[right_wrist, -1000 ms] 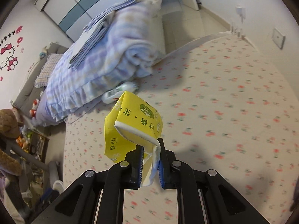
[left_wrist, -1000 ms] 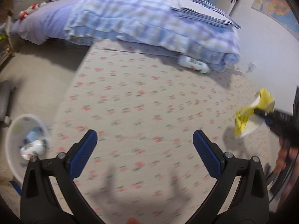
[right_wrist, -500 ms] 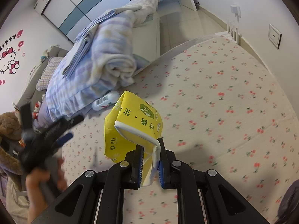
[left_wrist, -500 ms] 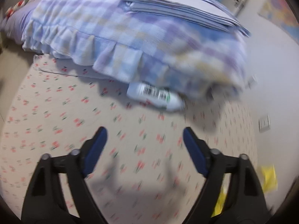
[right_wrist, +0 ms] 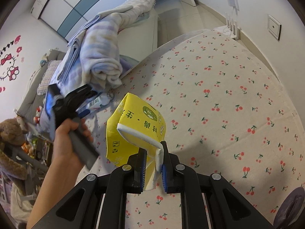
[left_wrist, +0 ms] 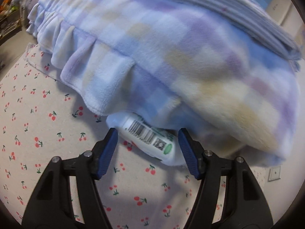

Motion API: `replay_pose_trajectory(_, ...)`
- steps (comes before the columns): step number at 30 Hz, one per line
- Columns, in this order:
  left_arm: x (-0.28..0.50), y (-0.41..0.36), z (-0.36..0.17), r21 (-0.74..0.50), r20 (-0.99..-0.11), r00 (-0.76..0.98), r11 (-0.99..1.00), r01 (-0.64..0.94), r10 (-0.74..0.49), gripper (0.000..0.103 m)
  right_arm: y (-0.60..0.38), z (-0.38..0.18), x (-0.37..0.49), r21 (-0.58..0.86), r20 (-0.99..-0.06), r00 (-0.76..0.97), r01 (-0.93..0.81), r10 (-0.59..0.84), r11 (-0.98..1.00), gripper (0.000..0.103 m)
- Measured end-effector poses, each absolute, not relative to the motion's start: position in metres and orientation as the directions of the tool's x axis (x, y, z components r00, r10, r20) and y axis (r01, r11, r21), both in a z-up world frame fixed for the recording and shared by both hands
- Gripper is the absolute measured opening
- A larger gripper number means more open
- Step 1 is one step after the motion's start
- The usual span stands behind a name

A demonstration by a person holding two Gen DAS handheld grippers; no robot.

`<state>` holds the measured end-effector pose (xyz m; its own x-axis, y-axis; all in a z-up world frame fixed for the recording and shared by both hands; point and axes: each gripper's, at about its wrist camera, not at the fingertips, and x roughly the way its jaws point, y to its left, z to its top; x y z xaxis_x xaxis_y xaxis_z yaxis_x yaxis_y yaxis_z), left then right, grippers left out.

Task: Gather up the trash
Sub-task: 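Grasp the white bottle by the blanket with the left tool while the right tool holds the box, then carry the bottle and yellow box toward the wastebasket with both tools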

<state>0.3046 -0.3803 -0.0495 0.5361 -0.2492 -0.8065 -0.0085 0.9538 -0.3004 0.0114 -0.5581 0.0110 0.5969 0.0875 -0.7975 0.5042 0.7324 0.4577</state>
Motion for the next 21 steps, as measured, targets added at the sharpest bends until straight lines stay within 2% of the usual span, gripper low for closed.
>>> replay_pose_trajectory(2,0.305,-0.378,-0.055,-0.299,-0.813,0.53,0.954,-0.023,-0.242,0.067,-0.553,0.013,0.011,0.448,-0.799,0.594,0.491,0.088,0.748,0.014)
replay_pose_trajectory(4,0.305,-0.378,-0.063,-0.274,-0.841,0.494,0.961,-0.042,-0.219,0.058,-0.551,0.013,0.012,0.442,-0.801,0.592,0.488,0.086,0.752,0.014)
replay_pose_trajectory(5,0.301,-0.375,-0.065,-0.273,-0.843,0.492,0.961,-0.041,-0.218,0.049,-0.551,0.012,0.012,0.444,-0.802,0.591,0.489,0.09,0.75,0.014)
replay_pose_trajectory(9,0.288,-0.369,-0.065,-0.24,-0.848,0.487,0.971,0.003,-0.211,0.042,-0.547,0.01,0.014,0.467,-0.802,0.586,0.492,0.117,0.734,0.014)
replay_pose_trajectory(21,0.221,-0.294,-0.059,-0.258,-0.857,0.425,0.956,0.139,-0.293,0.04,-0.519,0.02,0.012,0.446,-0.809,0.576,0.469,0.118,0.762,0.014)
